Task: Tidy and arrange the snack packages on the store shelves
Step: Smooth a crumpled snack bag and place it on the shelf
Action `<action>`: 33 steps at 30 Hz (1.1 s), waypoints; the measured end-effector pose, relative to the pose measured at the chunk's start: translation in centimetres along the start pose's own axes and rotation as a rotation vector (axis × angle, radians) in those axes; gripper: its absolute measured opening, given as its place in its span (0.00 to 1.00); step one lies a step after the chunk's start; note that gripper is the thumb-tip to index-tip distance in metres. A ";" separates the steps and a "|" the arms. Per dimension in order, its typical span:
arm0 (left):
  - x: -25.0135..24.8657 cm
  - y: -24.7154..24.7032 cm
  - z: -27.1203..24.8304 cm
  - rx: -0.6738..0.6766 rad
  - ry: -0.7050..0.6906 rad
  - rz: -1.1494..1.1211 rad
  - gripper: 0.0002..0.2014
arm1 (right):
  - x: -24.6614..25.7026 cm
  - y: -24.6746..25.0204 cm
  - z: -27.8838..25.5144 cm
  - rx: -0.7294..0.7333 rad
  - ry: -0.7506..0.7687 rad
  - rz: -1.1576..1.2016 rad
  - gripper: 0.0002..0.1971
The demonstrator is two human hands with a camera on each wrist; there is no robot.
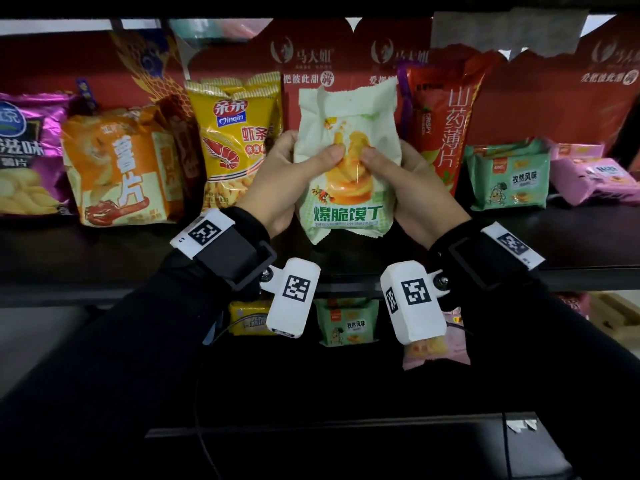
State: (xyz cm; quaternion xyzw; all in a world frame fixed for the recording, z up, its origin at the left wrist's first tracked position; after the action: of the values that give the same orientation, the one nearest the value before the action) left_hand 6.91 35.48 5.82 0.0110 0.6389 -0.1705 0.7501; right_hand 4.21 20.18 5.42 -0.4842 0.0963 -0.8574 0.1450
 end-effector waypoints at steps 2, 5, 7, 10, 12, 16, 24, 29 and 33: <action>-0.3 -0.2 -0.1 0.069 0.029 -0.010 0.30 | -0.1 0.4 0.0 -0.043 0.008 -0.020 0.22; 0.0 -0.4 -0.2 0.047 0.008 0.039 0.29 | -0.2 0.6 0.1 -0.026 0.003 -0.031 0.22; 0.3 -0.4 -0.2 -0.045 -0.039 0.058 0.22 | 0.0 0.4 0.0 0.014 -0.004 -0.008 0.24; 0.6 -0.4 -0.3 -0.063 -0.075 0.061 0.16 | 0.3 0.2 -0.2 0.039 0.022 0.011 0.26; 0.4 -0.4 -0.4 -0.033 -0.075 0.057 0.17 | 0.3 0.2 -0.3 -0.006 0.050 -0.001 0.24; 0.1 -0.3 -0.5 0.063 -0.014 0.043 0.28 | -0.2 0.4 -0.3 -0.094 0.068 -0.024 0.19; 0.9 0.4 -0.5 -0.080 -0.111 0.026 0.19 | -0.1 0.2 -0.2 0.101 0.005 -0.070 0.28; 0.6 0.5 -0.9 0.036 -0.103 0.042 0.27 | -0.1 0.6 -0.4 0.023 0.120 -0.161 0.24; 0.4 0.6 -1.2 0.066 -0.093 0.124 0.31 | -0.4 1.0 -0.8 0.018 0.149 -0.167 0.23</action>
State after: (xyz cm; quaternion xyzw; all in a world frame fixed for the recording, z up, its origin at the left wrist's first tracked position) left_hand 5.99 36.20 5.12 0.0675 0.5955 -0.1450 0.7873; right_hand 3.94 19.39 4.37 -0.4241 0.0583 -0.9010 0.0698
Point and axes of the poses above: each hand's wrist, its own z-axis towards the middle knuckle, its own y-axis out of the back of the hand, x = y × z, the point moved 2 cm from there along z, towards the middle knuckle, and after that the axes turned 11 degrees about y, right-handed, at the moved point
